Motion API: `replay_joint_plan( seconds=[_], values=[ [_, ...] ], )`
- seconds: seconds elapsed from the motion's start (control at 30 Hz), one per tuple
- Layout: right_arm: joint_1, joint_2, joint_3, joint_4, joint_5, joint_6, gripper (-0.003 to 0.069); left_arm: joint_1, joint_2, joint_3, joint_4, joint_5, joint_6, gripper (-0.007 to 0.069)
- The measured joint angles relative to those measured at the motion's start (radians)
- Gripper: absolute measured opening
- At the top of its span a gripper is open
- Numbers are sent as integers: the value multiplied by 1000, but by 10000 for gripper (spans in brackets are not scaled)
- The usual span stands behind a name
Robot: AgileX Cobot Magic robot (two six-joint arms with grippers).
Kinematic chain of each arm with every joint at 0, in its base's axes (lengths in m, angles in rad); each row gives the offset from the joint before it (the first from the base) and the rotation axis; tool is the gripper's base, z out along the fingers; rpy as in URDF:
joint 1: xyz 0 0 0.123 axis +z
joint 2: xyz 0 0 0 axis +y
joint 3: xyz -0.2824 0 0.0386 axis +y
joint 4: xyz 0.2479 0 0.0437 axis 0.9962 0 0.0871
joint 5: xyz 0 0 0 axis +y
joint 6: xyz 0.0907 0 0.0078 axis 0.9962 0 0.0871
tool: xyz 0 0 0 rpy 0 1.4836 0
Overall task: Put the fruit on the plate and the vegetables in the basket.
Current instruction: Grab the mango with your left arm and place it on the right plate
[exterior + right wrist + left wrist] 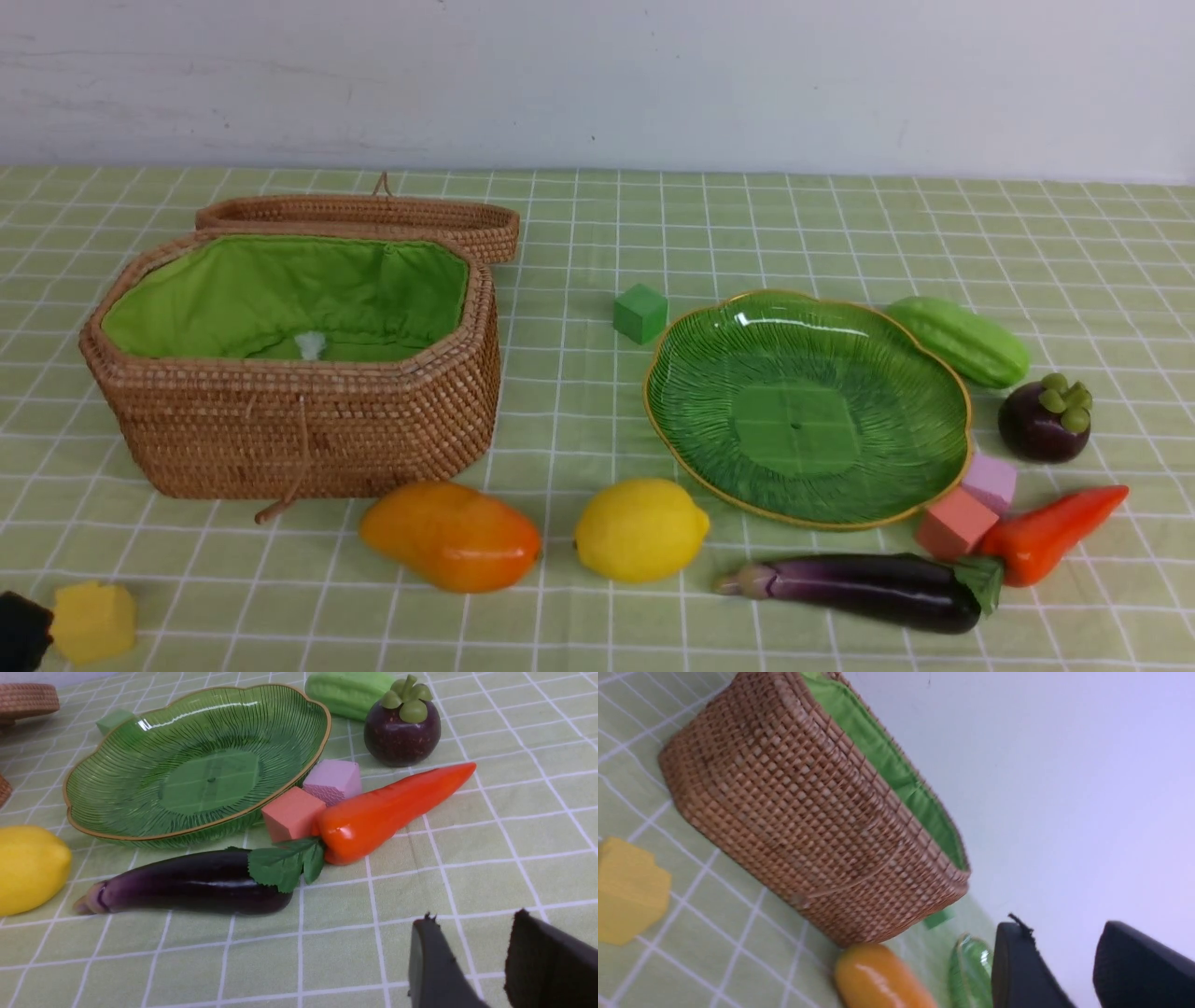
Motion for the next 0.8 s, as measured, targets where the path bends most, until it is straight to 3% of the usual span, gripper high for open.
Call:
replay_joint_plan(
  seconds=[0.2,0.43,0.8],
  values=[
    [0,0,0,0,0,0,242,0,0,-8,-109,-65,-13,203],
    [0,0,0,0,0,0,242,0,9,-184,-24,168,109,-13],
    [0,0,10,-42,-85,-8,242,0,395,-559,24,643,493,-13]
  ],
)
